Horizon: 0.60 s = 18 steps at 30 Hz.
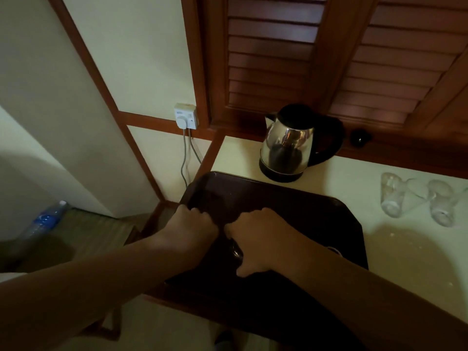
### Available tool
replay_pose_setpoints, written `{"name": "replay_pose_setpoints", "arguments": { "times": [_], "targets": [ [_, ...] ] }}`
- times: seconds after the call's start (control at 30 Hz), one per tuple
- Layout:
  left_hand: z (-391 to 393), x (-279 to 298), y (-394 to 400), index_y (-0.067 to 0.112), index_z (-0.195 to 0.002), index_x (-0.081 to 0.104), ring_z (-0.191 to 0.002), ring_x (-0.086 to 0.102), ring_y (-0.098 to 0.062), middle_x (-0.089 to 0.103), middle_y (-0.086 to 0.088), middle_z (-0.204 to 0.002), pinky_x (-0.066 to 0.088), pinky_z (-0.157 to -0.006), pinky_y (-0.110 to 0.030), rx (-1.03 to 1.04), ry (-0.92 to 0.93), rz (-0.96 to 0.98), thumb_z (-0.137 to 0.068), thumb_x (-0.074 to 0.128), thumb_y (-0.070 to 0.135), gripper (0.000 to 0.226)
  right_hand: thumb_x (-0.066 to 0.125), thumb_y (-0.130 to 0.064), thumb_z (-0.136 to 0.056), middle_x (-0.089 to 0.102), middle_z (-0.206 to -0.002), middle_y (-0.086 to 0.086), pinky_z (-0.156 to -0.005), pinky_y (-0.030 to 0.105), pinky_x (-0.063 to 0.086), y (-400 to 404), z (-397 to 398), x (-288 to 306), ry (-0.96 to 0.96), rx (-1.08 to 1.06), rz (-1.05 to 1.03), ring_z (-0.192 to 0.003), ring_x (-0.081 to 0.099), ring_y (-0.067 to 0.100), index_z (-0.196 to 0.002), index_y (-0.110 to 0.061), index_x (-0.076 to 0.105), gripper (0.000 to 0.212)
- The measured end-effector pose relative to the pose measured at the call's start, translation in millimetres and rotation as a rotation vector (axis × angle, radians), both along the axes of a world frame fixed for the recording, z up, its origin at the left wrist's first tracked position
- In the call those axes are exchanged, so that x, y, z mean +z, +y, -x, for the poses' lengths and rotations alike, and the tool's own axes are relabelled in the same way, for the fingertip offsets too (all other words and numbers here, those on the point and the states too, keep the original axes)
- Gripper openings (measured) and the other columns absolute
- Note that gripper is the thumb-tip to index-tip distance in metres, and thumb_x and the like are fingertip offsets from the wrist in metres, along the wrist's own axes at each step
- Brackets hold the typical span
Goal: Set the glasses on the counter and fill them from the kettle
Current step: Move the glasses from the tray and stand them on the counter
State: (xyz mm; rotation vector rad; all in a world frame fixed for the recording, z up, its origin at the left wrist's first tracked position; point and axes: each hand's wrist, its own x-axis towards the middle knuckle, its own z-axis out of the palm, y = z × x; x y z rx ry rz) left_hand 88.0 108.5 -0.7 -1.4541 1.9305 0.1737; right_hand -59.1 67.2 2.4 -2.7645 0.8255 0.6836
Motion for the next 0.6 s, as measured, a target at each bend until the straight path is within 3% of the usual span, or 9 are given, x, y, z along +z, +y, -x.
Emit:
{"name": "replay_pose_setpoints", "arguments": {
  "times": [0.1, 0.17, 0.23, 0.3, 0.4, 0.47, 0.53, 0.6],
  "targets": [
    [-4.9, 9.5, -3.1, 0.013, -0.127, 0.068, -0.112, 0.072, -0.023, 0.072, -0.005, -0.12, 0.054, -0.103, -0.038, 0.063, 0.025, -0.026, -0.096, 0.076, 0.034, 0.038, 0.084, -0.047, -0.082, 0.071, -0.114, 0.002, -0.087, 0.037, 0.059, -5.7, -2.0, -2.5, -0.041, -0.086, -0.114, -0.101, 0.07, 0.021, -0.127, -0.021, 0.067, 0.055],
    [-18.1, 16.0, -5.4, 0.016, -0.124, 0.07, -0.1, 0.072, -0.019, 0.071, -0.001, -0.107, 0.056, -0.09, -0.031, 0.188, 0.12, -0.035, -0.089, 0.081, 0.046, 0.047, 0.086, -0.048, -0.081, 0.071, -0.115, -0.001, -0.088, 0.038, 0.06, -14.1, 5.8, 1.3, -0.132, -0.181, -0.209, -0.102, 0.069, 0.019, -0.126, -0.023, 0.069, 0.055],
    [-38.7, 19.5, -8.6, 0.021, -0.106, 0.073, -0.083, 0.068, -0.012, 0.068, 0.005, -0.09, 0.053, -0.075, -0.024, 0.359, 0.276, -0.047, -0.085, 0.082, 0.056, 0.042, 0.087, -0.049, -0.079, 0.068, -0.117, -0.007, -0.091, 0.036, 0.058, -24.0, 20.0, 6.6, -0.271, -0.29, -0.299, -0.103, 0.066, 0.014, -0.127, -0.027, 0.069, 0.056],
    [-61.8, 23.9, -12.2, 0.022, -0.09, 0.076, -0.073, 0.069, -0.009, 0.072, 0.005, -0.079, 0.054, -0.071, -0.025, 0.534, 0.521, -0.063, -0.08, 0.082, 0.06, 0.04, 0.088, -0.046, -0.078, 0.07, -0.113, -0.013, -0.091, 0.03, 0.057, -33.2, 40.5, 11.8, -0.45, -0.371, -0.357, -0.099, 0.067, 0.005, -0.121, -0.029, 0.073, 0.049],
    [-88.3, 34.0, -12.2, 0.027, -0.098, 0.08, -0.082, 0.078, -0.012, 0.082, 0.004, -0.085, 0.062, -0.079, -0.035, 0.724, 0.871, -0.004, -0.063, 0.082, 0.079, 0.063, 0.088, -0.033, -0.082, 0.078, -0.11, -0.008, -0.085, 0.022, 0.057, -41.0, 76.4, 14.5, -0.746, -0.522, -0.48, -0.097, 0.073, 0.003, -0.121, -0.025, 0.073, 0.043],
    [-95.1, 34.3, -11.6, 0.024, -0.102, 0.082, -0.093, 0.08, -0.02, 0.084, 0.001, -0.097, 0.064, -0.087, -0.042, 0.809, 1.076, 0.046, -0.047, 0.08, 0.089, 0.085, 0.086, -0.017, -0.081, 0.08, -0.116, 0.006, -0.079, 0.031, 0.062, -40.1, 95.1, 12.7, -0.973, -0.693, -0.736, -0.092, 0.078, 0.015, -0.122, -0.013, 0.069, 0.044],
    [-88.9, 29.3, -13.5, 0.013, -0.107, 0.081, -0.09, 0.082, -0.022, 0.084, -0.01, -0.108, 0.067, -0.076, -0.037, 0.969, 1.356, 0.041, -0.03, 0.089, 0.085, 0.105, 0.083, -0.005, -0.08, 0.078, -0.121, 0.014, -0.073, 0.039, 0.065, -34.6, 106.6, 11.1, -1.173, -0.801, -0.989, -0.084, 0.078, 0.026, -0.118, -0.006, 0.063, 0.044],
    [-76.9, 24.1, -15.9, 0.0, -0.115, 0.075, -0.08, 0.082, -0.024, 0.076, -0.024, -0.112, 0.069, -0.066, -0.035, 1.087, 1.655, -0.025, -0.025, 0.102, 0.067, 0.115, 0.08, 0.004, -0.082, 0.073, -0.121, 0.015, -0.075, 0.048, 0.065, -29.1, 114.1, 8.3, -1.287, -0.821, -1.114, -0.081, 0.077, 0.03, -0.122, -0.008, 0.059, 0.047]
  ]
}}
